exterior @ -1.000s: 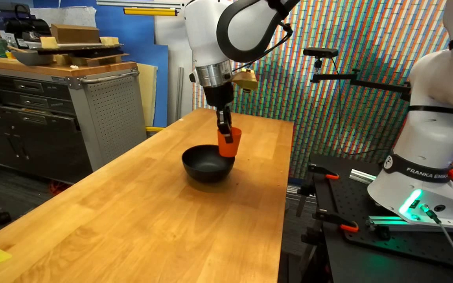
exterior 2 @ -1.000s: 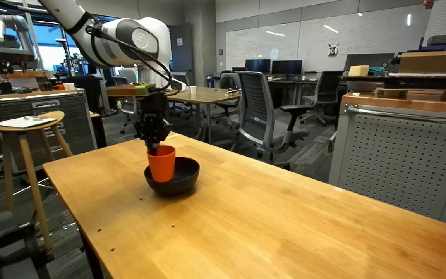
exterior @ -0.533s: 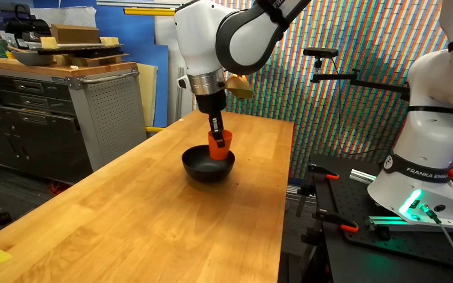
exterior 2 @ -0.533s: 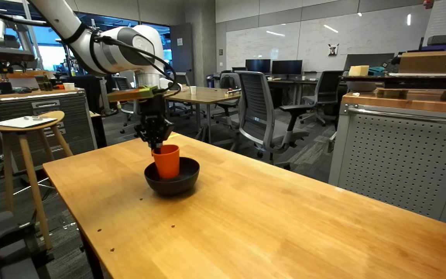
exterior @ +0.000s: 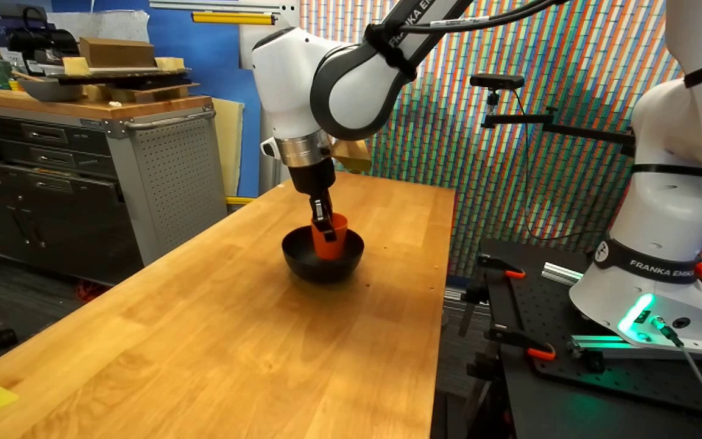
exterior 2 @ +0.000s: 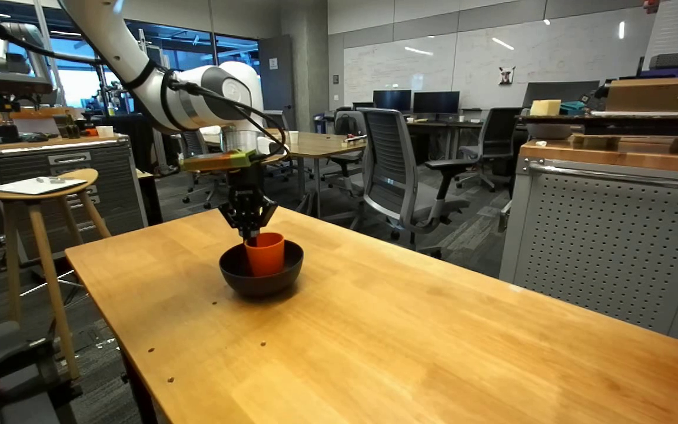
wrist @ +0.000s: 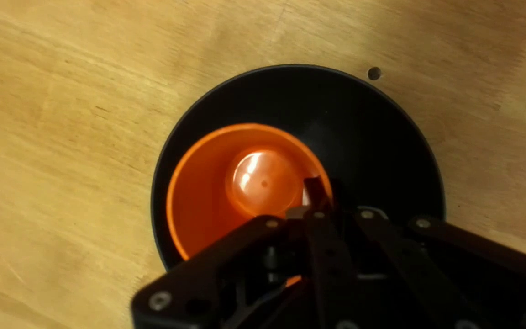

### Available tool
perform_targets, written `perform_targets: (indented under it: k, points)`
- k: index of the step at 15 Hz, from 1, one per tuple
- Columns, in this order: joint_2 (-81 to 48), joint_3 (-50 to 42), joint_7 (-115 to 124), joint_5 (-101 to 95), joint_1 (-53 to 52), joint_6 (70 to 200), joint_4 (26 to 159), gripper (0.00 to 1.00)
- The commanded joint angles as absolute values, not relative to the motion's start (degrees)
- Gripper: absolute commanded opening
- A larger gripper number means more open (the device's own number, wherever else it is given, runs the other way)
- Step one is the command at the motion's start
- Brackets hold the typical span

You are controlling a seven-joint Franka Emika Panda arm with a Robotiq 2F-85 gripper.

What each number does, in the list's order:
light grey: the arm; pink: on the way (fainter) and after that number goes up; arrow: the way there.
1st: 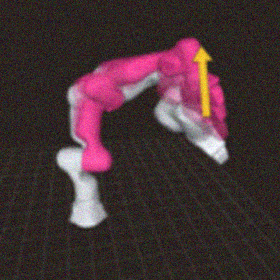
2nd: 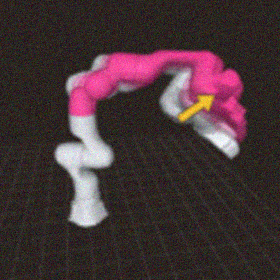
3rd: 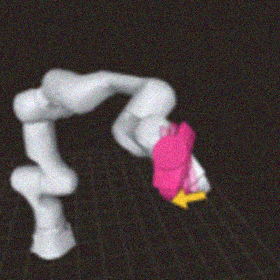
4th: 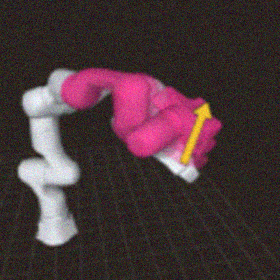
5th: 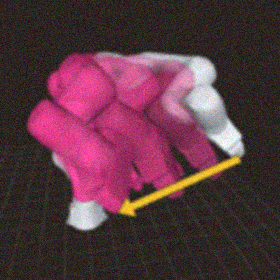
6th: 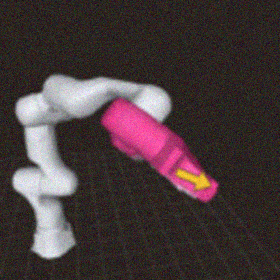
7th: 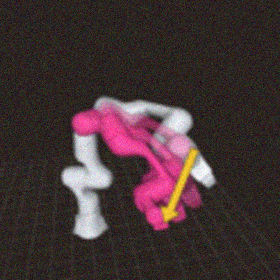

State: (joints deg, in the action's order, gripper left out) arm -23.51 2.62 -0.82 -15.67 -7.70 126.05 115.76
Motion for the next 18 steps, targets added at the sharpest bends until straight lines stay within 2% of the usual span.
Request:
perform_targets:
  k: [1,5,6,7,8,16,18]
  points:
    - [-27.1,2.3,-0.9,-15.9,-7.5,125.9,112.5,0.01]
    - [-28.4,2.6,-1.4,-15.0,-7.3,125.5,111.3,0.01]
    - [-28.2,2.7,-1.5,-14.8,-7.2,125.3,111.2,0.30]
    - [-28.0,2.8,-1.5,-14.5,-7.2,125.3,111.3,0.32]
    - [-27.5,2.7,-1.2,-14.9,-7.4,125.5,111.9,0.38]
    - [-14.7,2.9,-0.9,-15.1,-7.3,123.5,118.9,0.98]
    - [-9.8,2.8,-0.4,-15.2,-7.1,123.4,120.7,1.00]
